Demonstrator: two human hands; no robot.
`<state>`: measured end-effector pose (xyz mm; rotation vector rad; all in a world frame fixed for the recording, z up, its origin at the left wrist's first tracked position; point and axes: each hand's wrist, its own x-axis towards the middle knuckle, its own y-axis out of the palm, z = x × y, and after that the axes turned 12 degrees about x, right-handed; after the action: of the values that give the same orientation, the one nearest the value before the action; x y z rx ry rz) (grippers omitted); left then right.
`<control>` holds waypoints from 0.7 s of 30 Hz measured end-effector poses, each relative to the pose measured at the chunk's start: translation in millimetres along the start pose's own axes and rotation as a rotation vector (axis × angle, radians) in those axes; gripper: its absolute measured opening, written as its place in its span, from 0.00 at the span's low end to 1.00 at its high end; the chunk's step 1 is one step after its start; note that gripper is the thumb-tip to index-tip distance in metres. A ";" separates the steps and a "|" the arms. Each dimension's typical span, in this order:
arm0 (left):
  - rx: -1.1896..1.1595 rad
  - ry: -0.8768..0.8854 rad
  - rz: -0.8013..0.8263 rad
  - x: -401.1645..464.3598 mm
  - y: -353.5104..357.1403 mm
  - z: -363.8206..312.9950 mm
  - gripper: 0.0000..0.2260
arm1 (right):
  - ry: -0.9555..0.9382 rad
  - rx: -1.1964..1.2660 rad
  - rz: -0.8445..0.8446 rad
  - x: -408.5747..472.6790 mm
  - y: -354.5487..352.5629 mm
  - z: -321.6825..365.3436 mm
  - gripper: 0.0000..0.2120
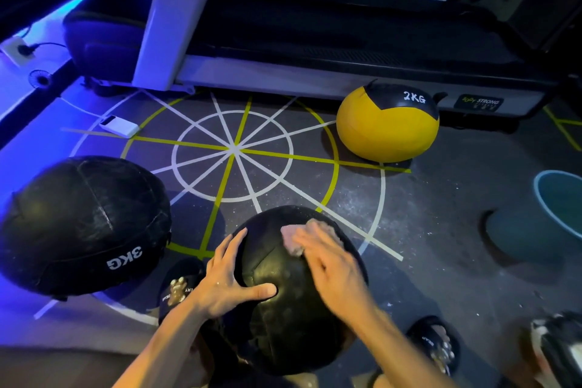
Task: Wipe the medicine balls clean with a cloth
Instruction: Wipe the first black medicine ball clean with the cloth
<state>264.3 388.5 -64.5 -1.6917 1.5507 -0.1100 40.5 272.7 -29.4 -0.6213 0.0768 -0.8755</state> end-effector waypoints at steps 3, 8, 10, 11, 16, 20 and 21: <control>0.018 0.026 0.006 -2.6 3.5 0.1 0.63 | 0.357 0.103 -0.151 22.0 -28.7 -24.5 0.15; 0.081 0.063 0.008 -7.4 3.2 5.4 0.60 | 0.127 0.003 0.077 8.5 -8.7 10.6 0.16; 0.088 0.076 0.002 -8.5 2.8 6.3 0.60 | 0.071 0.030 0.160 10.8 -19.7 4.1 0.17; 0.082 0.083 0.000 -9.8 4.2 4.7 0.60 | 0.135 0.062 0.110 15.4 -28.7 -4.9 0.17; 0.113 0.100 0.006 -13.9 0.7 -6.2 0.56 | 0.361 0.008 0.016 18.7 -24.8 -15.5 0.16; -0.105 0.061 -0.173 -12.3 -9.1 -6.0 0.40 | 0.091 -0.002 0.212 -3.8 -22.8 -4.4 0.19; -0.098 0.086 -0.208 -12.4 -8.7 -6.5 0.39 | 0.048 0.012 0.230 -5.4 -28.7 -11.3 0.19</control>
<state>264.5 395.1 -49.5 -1.9459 1.4591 -0.2200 13.6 257.6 -24.2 -0.5680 0.1827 -0.6680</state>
